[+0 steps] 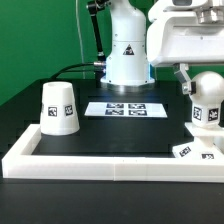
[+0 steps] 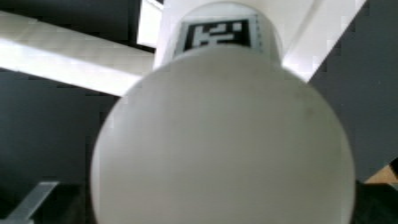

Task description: Assemble lamp

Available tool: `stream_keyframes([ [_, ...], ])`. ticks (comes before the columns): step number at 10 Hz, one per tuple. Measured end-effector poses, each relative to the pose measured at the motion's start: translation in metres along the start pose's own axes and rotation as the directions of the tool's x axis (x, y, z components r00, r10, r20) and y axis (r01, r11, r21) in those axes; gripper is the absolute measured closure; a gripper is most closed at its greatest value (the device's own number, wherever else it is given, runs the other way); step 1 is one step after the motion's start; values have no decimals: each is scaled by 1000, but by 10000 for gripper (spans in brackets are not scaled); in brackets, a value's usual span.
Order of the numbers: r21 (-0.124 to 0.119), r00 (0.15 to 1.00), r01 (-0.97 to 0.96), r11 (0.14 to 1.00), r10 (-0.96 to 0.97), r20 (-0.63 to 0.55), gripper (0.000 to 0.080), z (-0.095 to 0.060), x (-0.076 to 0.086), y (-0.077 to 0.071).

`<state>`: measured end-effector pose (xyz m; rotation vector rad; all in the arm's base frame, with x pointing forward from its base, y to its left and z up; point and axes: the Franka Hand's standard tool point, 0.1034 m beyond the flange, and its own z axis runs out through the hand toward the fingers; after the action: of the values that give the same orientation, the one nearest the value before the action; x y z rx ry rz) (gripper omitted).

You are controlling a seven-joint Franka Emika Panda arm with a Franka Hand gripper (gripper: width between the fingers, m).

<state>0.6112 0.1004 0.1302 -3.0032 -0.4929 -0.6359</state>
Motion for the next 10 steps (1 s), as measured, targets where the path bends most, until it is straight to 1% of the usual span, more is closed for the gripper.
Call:
stream_keyframes([
  [3, -3, 1000, -2, 1000, 2, -10, 101, -7, 5, 2],
  [6, -4, 1000, -4, 1000, 4, -11, 101, -8, 4, 2],
  [7, -7, 1000, 7, 1000, -7, -3, 101, -6, -1, 8],
  [8, -2, 1000, 2, 1000, -2, 23, 101, -4, -5, 10],
  [9, -2, 1000, 1, 1000, 0, 25, 101, -3, -6, 11],
  [10, 12, 997, -4, 1000, 3, 71, 101, -1, -11, 8],
])
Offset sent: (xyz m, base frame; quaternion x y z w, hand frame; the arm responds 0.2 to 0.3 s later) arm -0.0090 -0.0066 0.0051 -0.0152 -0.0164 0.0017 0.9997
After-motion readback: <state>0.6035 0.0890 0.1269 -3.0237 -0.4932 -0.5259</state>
